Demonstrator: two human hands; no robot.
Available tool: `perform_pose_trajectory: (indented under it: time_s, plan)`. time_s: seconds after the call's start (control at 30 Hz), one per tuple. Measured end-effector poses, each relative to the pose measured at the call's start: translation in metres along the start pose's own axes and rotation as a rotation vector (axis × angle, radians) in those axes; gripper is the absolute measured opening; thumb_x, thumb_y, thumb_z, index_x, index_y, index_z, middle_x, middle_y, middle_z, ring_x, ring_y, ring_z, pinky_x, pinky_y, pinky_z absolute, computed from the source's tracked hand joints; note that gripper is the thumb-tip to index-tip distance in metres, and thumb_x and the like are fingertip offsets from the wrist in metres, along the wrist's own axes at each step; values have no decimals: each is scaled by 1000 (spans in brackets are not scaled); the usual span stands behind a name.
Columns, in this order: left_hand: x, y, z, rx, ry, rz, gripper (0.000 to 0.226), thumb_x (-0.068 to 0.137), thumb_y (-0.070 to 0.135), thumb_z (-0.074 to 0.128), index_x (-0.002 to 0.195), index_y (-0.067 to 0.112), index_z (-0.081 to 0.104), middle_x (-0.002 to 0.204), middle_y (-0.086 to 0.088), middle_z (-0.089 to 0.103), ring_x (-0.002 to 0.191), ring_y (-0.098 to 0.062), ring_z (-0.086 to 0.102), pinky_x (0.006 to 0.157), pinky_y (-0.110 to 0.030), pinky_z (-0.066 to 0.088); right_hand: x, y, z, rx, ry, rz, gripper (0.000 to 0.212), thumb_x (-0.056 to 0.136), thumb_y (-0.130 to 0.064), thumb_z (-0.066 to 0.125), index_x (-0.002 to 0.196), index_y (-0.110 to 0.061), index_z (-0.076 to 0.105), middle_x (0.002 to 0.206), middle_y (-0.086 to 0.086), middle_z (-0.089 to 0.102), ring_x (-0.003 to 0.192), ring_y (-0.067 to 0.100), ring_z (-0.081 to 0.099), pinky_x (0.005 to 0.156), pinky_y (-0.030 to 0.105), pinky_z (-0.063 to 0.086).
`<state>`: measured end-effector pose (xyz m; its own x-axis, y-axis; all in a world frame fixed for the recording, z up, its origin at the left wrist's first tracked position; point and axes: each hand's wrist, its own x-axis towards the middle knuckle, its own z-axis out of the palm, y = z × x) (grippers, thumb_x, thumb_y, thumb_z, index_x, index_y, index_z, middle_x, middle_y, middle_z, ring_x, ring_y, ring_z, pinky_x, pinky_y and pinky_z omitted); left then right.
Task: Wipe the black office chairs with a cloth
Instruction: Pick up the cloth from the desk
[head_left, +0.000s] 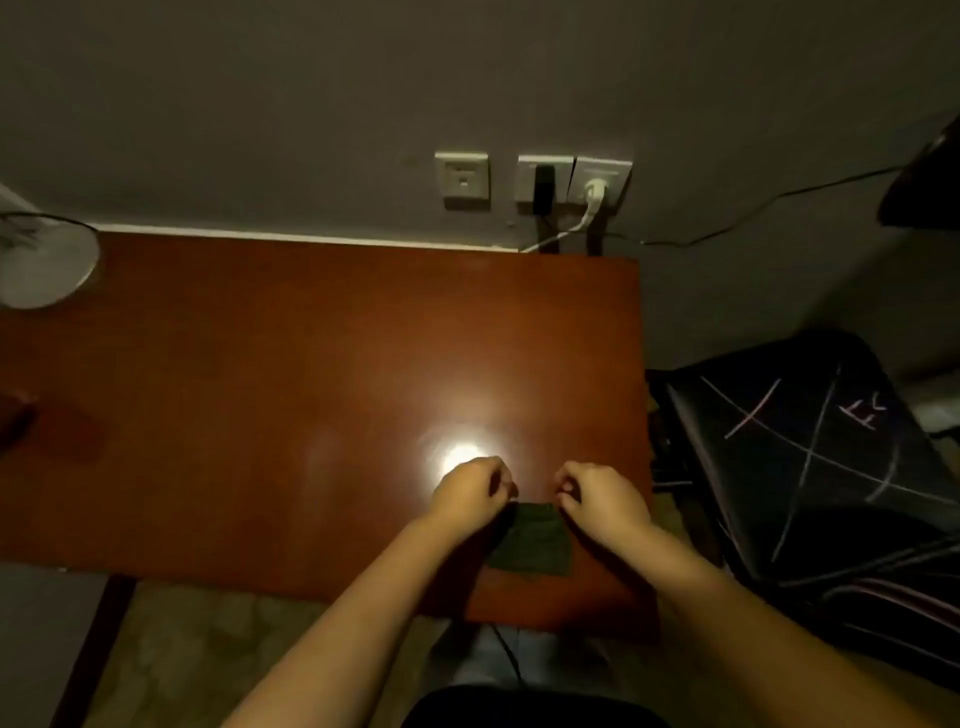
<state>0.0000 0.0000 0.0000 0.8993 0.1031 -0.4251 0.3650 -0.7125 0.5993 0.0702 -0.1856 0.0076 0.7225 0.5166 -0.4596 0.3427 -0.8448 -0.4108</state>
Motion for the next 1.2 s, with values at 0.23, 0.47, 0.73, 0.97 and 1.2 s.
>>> perform_pose_trajectory:
  time_s: [0.23,0.47,0.73,0.97,1.2]
  plan:
    - [-15,-27,44,58,-164,-69,30,91,20,56,120,14,59,120,-6,58,108,-23,56,90,-28,44,-12,8,56,52,-153,41,29,94,-22,54,123,-21,57,124,1,54,116,20,51,93,30,42]
    - [-16,-29,50,82,-166,-53,26,86,13,59,113,13,56,115,-6,57,104,-22,55,82,-27,44,-14,12,58,-38,-99,31,25,95,-19,52,118,-22,59,118,1,53,117,20,46,91,30,39]
    - [-19,-22,42,246,-156,13,18,90,20,56,106,11,61,111,-8,54,107,-23,50,81,-26,39,-14,3,32,9,52,-50,11,92,-22,58,99,-21,66,105,-4,62,105,17,50,85,28,40]
    - [-6,7,-14,309,11,119,22,94,27,48,97,8,57,99,-8,53,97,-24,50,74,-34,40,1,-11,-31,-26,204,-69,12,95,-25,54,100,-17,62,103,0,63,103,20,51,81,32,41]
    - [11,62,-96,354,186,233,15,97,28,44,93,14,47,82,-3,50,86,-26,47,70,-36,31,4,-37,-121,-5,406,-125,7,95,-23,55,99,-21,61,102,-4,62,103,17,51,82,31,43]
